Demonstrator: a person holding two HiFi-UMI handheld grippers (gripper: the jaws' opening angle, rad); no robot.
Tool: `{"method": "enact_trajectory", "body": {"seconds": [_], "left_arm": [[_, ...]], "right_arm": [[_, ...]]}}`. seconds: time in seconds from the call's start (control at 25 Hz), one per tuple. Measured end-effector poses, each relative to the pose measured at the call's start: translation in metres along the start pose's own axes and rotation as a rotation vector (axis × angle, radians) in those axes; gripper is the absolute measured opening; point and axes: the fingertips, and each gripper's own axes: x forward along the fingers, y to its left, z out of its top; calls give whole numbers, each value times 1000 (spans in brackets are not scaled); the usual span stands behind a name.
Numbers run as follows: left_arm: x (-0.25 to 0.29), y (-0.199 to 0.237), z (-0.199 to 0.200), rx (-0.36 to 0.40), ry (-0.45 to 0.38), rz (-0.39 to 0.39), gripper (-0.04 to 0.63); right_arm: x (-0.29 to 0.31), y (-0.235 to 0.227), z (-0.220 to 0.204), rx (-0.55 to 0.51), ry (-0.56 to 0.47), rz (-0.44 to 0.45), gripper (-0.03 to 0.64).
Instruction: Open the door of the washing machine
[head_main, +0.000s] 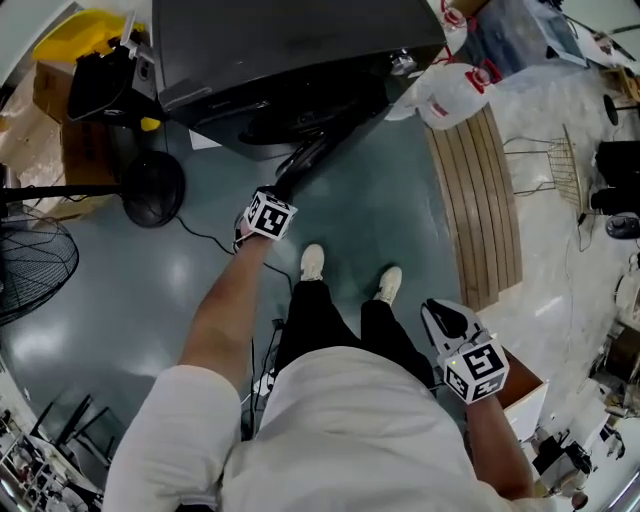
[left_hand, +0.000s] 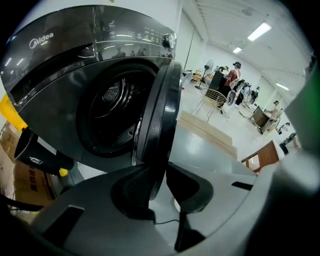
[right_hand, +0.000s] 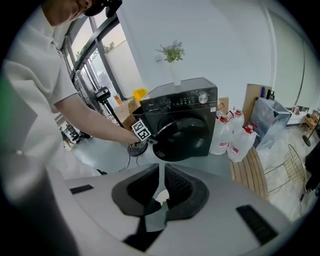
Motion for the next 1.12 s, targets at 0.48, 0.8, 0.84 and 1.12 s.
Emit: {"method": "enact_trajectory", "body": {"seconds": [0.48, 0.8, 0.84, 1.12], "left_arm": [[7, -104, -6, -121, -16, 3, 86], [18, -166, -3, -225, 12, -8, 86], [20, -172, -1, -237, 12, -3, 86], [30, -223, 9, -342, 46, -7, 86]], "right_arm": [[-29, -40, -52, 14, -26, 63, 38], [-44, -70, -70, 48, -66, 71, 37], [-46, -74, -72, 52, -71, 70, 37], [-63, -103, -79, 78, -100, 58, 34]]}}
